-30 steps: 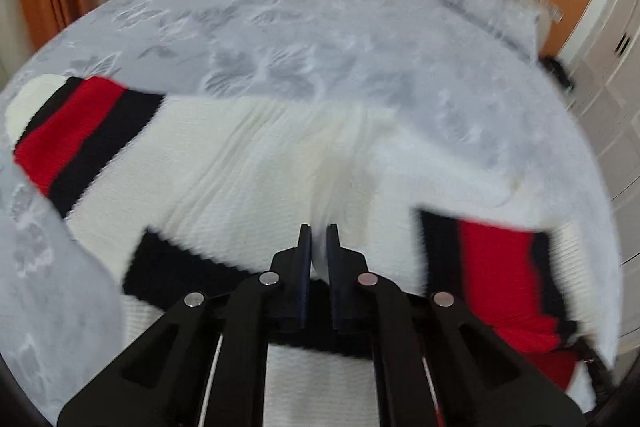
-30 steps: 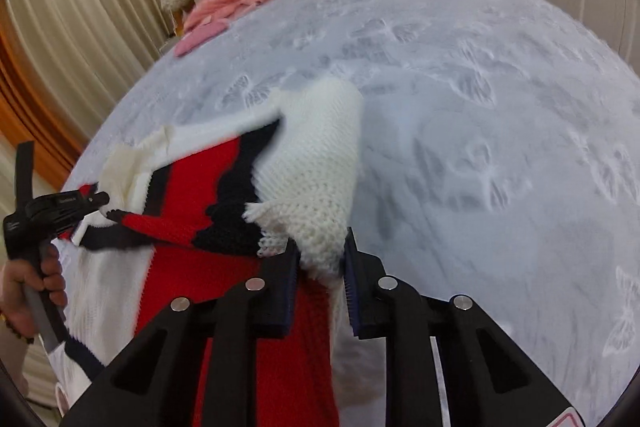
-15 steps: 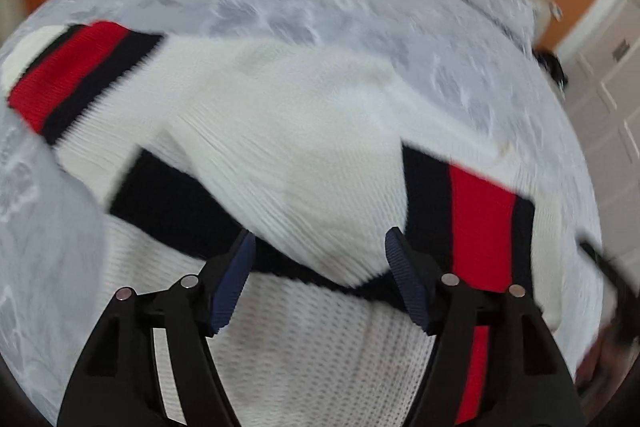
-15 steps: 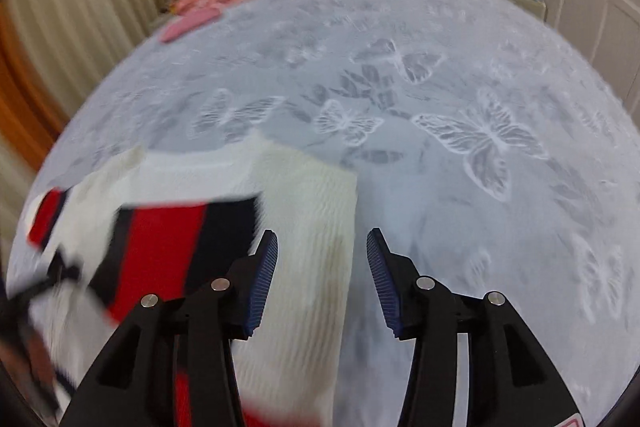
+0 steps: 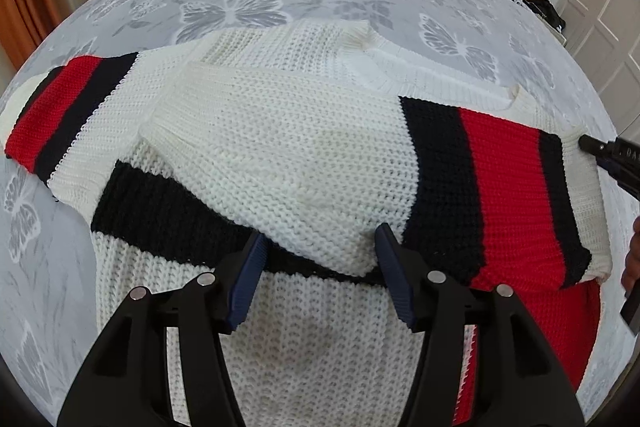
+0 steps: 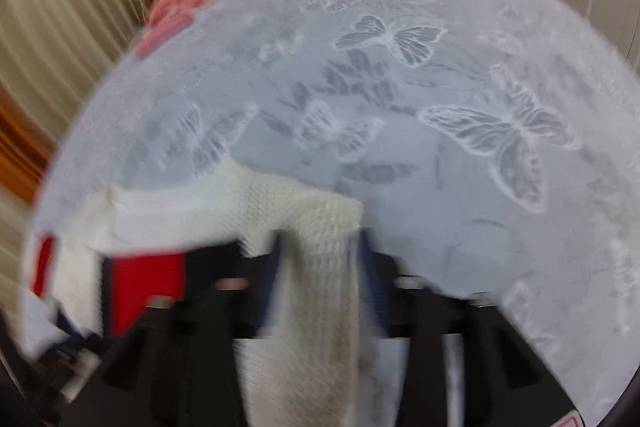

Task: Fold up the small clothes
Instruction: 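Fold the held sleeve across the sweater body with the right tool, then grasp the other sleeve cuff with the left tool and lift it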

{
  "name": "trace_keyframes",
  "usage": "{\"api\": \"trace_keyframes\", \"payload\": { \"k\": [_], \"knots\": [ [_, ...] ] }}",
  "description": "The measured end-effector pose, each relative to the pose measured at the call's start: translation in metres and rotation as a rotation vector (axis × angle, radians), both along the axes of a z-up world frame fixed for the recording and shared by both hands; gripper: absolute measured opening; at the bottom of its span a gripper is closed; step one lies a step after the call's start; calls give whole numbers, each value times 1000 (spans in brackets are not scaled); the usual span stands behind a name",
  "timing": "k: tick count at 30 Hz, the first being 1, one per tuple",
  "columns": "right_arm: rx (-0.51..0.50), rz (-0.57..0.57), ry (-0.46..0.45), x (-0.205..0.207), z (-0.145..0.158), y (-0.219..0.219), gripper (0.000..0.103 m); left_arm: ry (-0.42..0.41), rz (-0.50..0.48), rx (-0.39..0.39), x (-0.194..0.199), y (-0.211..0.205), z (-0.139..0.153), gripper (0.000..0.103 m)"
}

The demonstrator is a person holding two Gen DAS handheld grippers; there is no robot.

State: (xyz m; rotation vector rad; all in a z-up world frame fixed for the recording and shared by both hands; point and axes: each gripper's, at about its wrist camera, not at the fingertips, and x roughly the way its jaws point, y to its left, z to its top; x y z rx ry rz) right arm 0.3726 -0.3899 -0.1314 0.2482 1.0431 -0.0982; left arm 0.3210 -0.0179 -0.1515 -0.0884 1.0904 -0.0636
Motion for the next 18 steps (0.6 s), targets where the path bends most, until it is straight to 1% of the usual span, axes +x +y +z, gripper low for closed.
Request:
{"api": "trace_keyframes", "payload": {
  "k": [1,2,3,5,7,9,11,12,13,14,15,16,18],
  "knots": [
    [-22,-9,29,-3,-4,-1,51,1,-1,3,0,0,1,55],
    [16,-23,38,-15,-5,-4,51,3,-3,5,-1,0,2,55],
    [82,-30,20,-30,-3,-8,51,5,-2,4,-3,0,4,55],
    [141,-22,-7,-61,3,-7,53,12,-2,-6,-8,3,7,57],
    [155,-2,-13,-84,5,0,64,13,-6,3,-13,4,9,58],
    [190,17,20,-100,-4,8,68,8,-17,23,-21,5,10,59],
    [220,20,61,-110,-18,17,67,10,-8,38,-28,8,11,60],
    [233,20,67,-112,-24,20,58,15,-3,33,-31,9,12,60],
    [229,16,56,-114,-26,22,30,20,2,30,-33,10,12,60],
    [233,11,44,-113,-23,22,24,22,6,32,-36,11,13,60],
    [259,-6,41,-112,-19,19,21,21,4,34,-38,12,15,60],
    [258,-29,24,-112,-11,14,20,18,2,42,-39,11,16,60],
    [201,-41,-17,-119,6,7,20,13,-5,50,-41,13,19,60]
  ]
}}
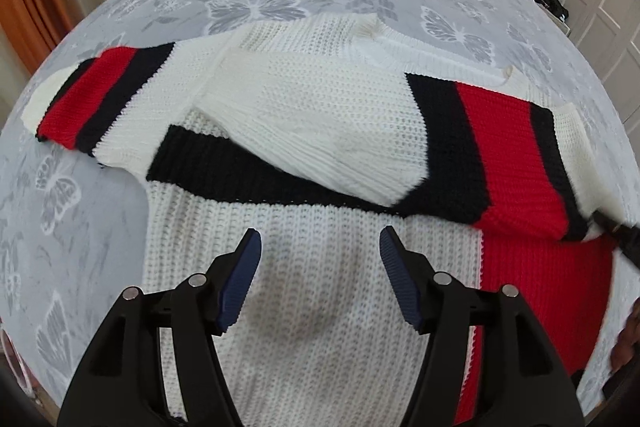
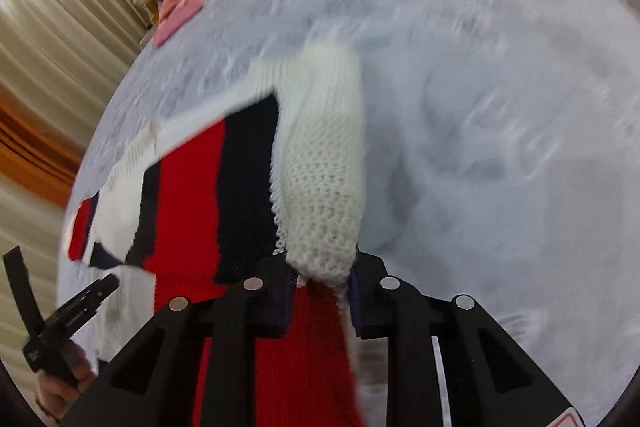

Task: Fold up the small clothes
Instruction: 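Grasp the other sleeve cuff with the left tool and lift it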

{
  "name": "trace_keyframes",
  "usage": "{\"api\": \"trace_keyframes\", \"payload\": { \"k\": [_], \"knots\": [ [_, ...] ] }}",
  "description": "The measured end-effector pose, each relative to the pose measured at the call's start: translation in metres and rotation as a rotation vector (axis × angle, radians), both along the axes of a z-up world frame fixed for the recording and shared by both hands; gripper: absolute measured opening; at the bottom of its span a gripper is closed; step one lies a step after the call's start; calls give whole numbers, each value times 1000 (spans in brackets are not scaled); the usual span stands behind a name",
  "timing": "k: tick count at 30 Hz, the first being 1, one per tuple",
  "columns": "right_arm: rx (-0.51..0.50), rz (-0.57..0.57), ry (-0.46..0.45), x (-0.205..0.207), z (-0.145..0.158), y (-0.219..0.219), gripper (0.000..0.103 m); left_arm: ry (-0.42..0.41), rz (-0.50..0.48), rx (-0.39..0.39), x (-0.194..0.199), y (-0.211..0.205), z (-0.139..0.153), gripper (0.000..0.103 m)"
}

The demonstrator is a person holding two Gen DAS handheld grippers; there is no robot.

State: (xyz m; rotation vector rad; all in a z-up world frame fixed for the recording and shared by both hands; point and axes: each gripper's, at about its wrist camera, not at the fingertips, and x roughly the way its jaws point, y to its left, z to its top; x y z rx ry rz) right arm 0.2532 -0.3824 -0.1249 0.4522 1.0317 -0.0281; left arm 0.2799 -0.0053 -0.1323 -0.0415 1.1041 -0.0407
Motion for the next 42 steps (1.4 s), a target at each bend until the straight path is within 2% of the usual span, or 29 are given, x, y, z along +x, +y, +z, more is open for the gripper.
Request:
{"api": "trace_keyframes", "payload": {
  "k": [2,3,4,5,6,7,9,12,13,15,16,18,19,20,21,22,23,24,25,26,28,29,31,33,35,37,39,41,42],
  "knots": [
    [-22,-5,17,-3,-5,-7,22,-3,4,-12,-2,5,2,63],
    [-40,23,72,1,-19,-6,26,-2,13,-37,-2,11,2,66],
    [-42,44,112,2,-29,-3,30,-2,30,-80,-1,19,2,67],
    [-50,42,87,-1,-28,-2,34,-4,63,-146,1,35,3,67],
    [-72,34,69,-4,-21,-1,48,-10,103,-198,3,53,4,67],
    [-122,18,53,-7,-7,1,55,-18,147,-241,6,73,6,70],
    [-174,1,0,-18,15,6,58,-58,280,-282,15,129,13,79],
    [-225,-7,-51,-40,36,15,68,-107,512,-255,32,220,14,85],
    [-225,-8,-64,-48,41,18,69,-103,600,-263,40,255,7,85],
    [-222,-5,-78,-64,45,28,70,-48,687,-320,56,292,-10,83],
    [-219,-8,-78,-70,45,32,73,-23,710,-372,62,306,-20,79],
    [-196,-16,-64,-81,43,43,73,-85,742,-417,72,322,-22,67],
    [-189,-17,-61,-84,43,45,73,-108,743,-438,74,325,-21,30],
    [-186,-13,-58,-89,43,49,73,-94,736,-529,83,328,-24,6],
    [-189,-10,-54,-91,42,53,73,-90,756,-550,84,327,-23,5],
    [-192,-4,-49,-94,41,57,73,-147,765,-535,86,320,-8,5],
    [-197,9,-50,-94,42,60,73,-191,722,-490,89,309,9,5],
    [-208,18,-58,-95,43,63,73,-247,625,-408,95,285,37,5],
    [-214,23,-63,-95,43,66,73,-280,559,-365,97,269,54,5],
    [-213,33,-66,-94,43,67,73,-348,432,-312,96,234,86,5],
    [-194,35,-71,-93,43,68,73,-419,265,-297,86,181,127,5],
    [-181,32,-74,-92,43,68,73,-432,162,-322,76,142,145,6],
    [-160,27,-80,-91,44,66,73,-401,23,-361,59,84,156,10],
    [-151,31,-82,-90,44,66,73,-314,-102,-378,38,22,141,15],
    [-160,49,-77,-88,44,65,73,-188,-197,-330,16,-34,101,52],
    [-166,67,-76,-85,44,63,73,-113,-233,-286,-6,-65,65,53],
    [-170,93,-79,-80,46,62,75,-49,-270,-194,-27,-86,28,56],
    [-182,134,-82,-70,50,65,75,-37,-269,-89,-44,-94,7,60],
    [-189,160,-95,-64,53,70,75,-34,-253,-86,-50,-90,3,61]
  ]
}}
